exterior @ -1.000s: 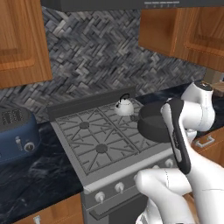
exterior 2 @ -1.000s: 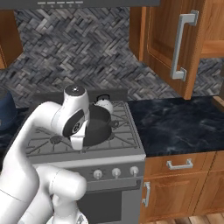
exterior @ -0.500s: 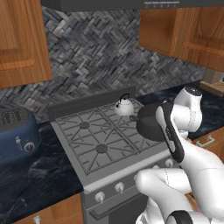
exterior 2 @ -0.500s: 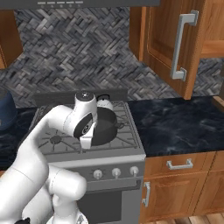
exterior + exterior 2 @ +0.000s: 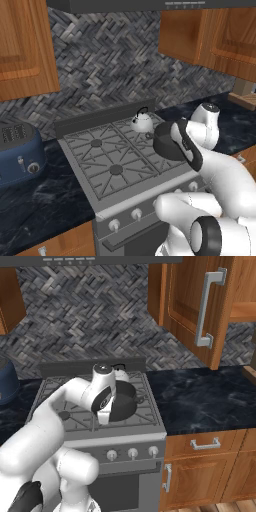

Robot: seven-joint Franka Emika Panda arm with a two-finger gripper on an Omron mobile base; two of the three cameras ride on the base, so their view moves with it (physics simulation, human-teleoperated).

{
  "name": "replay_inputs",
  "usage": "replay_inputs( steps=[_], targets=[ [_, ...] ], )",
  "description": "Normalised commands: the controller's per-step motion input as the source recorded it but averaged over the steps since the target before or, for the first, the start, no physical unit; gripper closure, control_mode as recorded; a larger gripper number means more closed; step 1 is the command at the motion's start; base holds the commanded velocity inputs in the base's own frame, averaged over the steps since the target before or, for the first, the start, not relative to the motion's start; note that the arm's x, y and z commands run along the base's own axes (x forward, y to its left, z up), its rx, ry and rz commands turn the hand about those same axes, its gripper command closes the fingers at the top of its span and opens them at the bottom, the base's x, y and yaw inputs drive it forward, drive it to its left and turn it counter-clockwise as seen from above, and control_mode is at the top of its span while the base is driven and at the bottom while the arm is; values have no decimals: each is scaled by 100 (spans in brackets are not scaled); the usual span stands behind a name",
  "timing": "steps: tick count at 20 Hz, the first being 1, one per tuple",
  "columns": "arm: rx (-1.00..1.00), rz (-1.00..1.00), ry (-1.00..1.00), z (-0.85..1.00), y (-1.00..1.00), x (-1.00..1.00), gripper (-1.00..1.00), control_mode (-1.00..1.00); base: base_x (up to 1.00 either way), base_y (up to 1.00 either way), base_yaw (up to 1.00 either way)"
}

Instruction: Pick the kettle from the cabinet and place it on a stove burner. Then pick the pot from the counter and place it on another stove burner. Finally, turn both burners on.

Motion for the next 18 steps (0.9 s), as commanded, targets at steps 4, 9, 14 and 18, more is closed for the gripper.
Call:
replay_inputs(
  steps=[4, 9, 14, 18],
  targets=[
    [0, 0, 3, -23, -6, 35, 100, -100, 0, 0, 0],
    [0, 0, 2, -26, -4, 31, 100, -100, 0, 0, 0],
    [0, 0, 0, -28, -1, 19, 100, -100, 0, 0, 0],
    [0, 0, 0, -26, 0, 19, 100, -100, 0, 0, 0]
  ],
)
